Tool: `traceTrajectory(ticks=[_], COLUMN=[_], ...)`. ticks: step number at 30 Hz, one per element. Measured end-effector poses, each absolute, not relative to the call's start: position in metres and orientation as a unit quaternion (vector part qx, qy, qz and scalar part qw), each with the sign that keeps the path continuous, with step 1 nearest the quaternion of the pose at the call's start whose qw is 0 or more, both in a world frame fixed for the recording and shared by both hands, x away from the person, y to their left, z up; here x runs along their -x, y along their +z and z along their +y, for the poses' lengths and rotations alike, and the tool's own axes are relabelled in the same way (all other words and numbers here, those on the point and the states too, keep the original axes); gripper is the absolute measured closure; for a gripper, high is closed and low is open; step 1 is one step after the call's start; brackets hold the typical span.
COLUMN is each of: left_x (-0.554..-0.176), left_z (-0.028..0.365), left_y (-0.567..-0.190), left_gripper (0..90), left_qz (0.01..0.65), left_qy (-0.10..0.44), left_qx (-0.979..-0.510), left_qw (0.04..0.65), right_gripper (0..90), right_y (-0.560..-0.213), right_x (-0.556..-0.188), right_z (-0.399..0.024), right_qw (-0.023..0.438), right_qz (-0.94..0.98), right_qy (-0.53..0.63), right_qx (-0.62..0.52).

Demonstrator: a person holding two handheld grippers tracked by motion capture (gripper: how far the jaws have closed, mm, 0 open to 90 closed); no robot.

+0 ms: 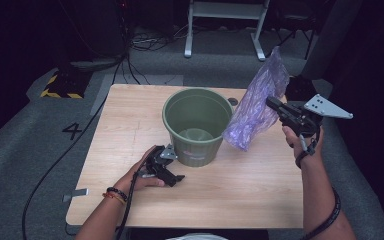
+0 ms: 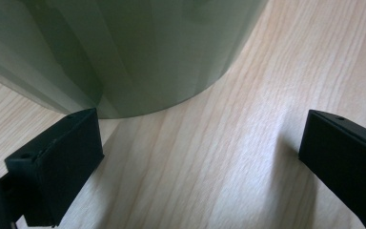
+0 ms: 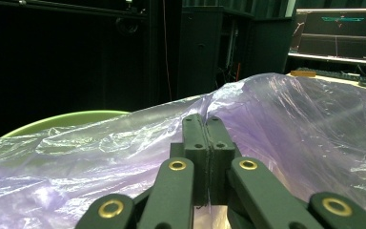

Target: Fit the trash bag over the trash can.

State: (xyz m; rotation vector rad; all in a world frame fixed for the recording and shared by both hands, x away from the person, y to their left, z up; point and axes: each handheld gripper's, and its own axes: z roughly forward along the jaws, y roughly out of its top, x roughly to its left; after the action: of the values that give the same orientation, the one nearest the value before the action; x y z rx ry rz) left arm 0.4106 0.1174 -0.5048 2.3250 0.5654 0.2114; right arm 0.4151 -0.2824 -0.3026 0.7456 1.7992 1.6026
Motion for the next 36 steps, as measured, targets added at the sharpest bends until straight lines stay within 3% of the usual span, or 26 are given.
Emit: traceTrajectory(ticks=[18,22,25,36], left_x=[-0.408,-0.408,-0.407,-0.401], left_z=[0.113,0.119,0.126,0.154], left_y=[-0.503,-0.499,-0.496,-0.48], left_gripper=[1.7,7.5,16.8,17.2], left_qz=[0.213,0.226,0.238,0.249], left_qy=[0.074,0.077,0.079,0.132], left_qx=[-0.908,-0.908,-0.906,-0.897], left_qw=[0.355,0.345,0.341,0.341], right_gripper=[89.9,89.9,89.9,89.8], right_y=[-0.303,-0.303,-0.303,-0.307], right_x=[-0.442,-0.448,-0.452,-0.467], right_z=[-0.254,-0.249,-0.245,-0.235], right_qw=[0.31,0.315,0.318,0.332], right_qz=[0.682,0.68,0.679,0.682], right_qy=[0.592,0.589,0.588,0.569], right_qx=[-0.296,-0.3,-0.302,-0.316])
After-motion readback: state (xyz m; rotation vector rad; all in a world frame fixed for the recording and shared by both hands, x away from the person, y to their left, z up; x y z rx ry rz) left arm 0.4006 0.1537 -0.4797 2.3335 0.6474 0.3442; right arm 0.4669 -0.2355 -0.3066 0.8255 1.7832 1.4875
